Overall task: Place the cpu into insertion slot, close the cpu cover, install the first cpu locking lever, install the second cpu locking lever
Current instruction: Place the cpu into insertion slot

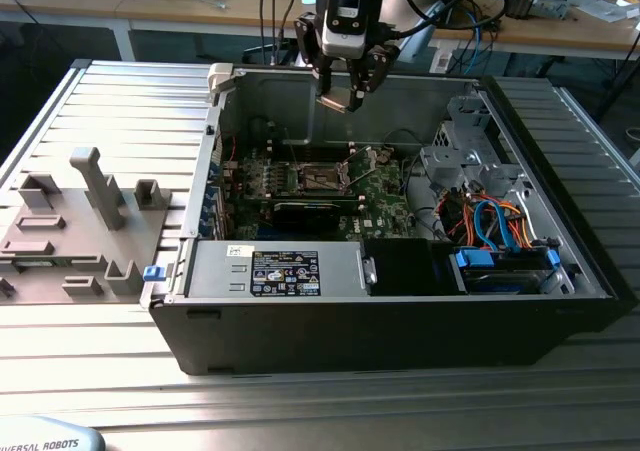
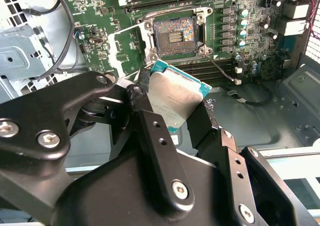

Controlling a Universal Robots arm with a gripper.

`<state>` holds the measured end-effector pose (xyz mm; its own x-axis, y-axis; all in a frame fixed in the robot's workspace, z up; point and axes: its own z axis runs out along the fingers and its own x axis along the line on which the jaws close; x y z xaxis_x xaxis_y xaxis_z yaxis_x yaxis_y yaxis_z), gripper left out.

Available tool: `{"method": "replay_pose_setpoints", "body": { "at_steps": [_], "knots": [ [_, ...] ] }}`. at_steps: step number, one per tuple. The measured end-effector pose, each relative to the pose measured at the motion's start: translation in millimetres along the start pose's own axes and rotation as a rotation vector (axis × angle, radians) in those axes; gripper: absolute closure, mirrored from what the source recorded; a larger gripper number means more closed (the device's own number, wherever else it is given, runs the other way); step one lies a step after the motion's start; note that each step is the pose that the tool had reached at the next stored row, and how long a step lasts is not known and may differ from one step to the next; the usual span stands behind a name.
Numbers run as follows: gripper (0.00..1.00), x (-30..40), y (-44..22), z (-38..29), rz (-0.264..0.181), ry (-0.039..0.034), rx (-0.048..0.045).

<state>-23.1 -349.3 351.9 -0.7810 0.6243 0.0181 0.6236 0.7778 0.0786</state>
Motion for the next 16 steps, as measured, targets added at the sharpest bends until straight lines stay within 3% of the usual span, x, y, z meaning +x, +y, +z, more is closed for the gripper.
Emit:
{"method": "replay_pose_setpoints", "body": {
  "at_steps": [16],
  "knots": [
    [0.46,0.0,0.0,0.0,0.014,-0.0010,-0.0002]
  ]
}}
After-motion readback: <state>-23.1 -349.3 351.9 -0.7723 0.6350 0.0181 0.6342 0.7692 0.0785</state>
